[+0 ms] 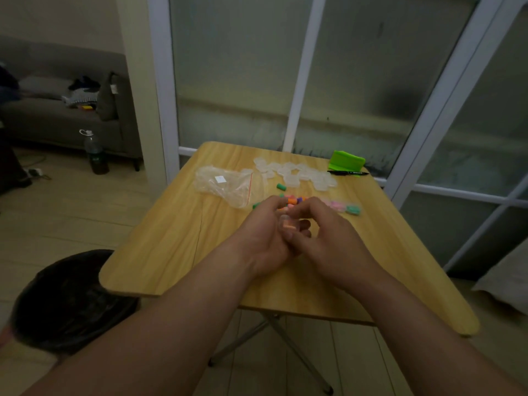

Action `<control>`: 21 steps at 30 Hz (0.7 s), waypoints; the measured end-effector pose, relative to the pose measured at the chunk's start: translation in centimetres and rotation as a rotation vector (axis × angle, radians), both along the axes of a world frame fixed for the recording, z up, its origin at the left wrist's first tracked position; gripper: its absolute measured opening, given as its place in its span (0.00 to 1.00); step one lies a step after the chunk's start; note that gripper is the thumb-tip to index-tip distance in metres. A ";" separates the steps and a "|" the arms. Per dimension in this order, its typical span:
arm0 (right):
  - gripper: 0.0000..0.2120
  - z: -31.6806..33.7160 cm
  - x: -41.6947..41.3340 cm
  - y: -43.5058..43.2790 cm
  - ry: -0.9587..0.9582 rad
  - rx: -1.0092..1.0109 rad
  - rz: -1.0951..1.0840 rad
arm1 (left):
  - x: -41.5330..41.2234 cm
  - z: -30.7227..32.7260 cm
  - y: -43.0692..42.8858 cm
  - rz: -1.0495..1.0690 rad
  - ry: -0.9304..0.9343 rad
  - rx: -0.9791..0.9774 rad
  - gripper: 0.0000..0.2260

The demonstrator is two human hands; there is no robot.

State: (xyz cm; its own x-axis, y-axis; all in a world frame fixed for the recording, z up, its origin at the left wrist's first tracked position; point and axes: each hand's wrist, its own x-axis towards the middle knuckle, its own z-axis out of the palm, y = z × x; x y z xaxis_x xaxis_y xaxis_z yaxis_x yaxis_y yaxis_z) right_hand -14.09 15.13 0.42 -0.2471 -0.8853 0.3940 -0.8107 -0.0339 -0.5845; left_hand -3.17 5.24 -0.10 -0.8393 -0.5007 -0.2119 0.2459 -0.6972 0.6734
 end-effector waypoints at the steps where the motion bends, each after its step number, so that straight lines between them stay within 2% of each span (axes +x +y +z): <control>1: 0.11 0.0 -0.1 0.1 -0.019 -0.007 -0.002 | 0.0 -0.1 0.0 -0.017 0.008 -0.028 0.12; 3: 0.18 0.0 -0.4 0.2 -0.063 0.000 -0.005 | 0.1 -0.4 0.0 -0.037 -0.013 -0.095 0.11; 6: 0.28 -0.3 -1.0 0.4 -0.094 0.051 -0.001 | -0.1 -0.8 0.3 -0.019 -0.076 -0.170 0.13; 10: 0.36 -1.1 -1.6 0.3 -0.057 0.098 -0.021 | -0.4 -1.2 0.3 0.035 -0.077 -0.165 0.16; 15: 0.34 -1.8 -2.2 0.6 -0.018 0.103 -0.061 | -0.5 -0.8 0.9 0.096 -0.076 -0.183 0.14; 21: 0.21 -1.6 -2.5 1.3 0.115 -0.002 -0.082 | -1.7 -0.7 1.7 0.078 -0.093 -0.236 0.13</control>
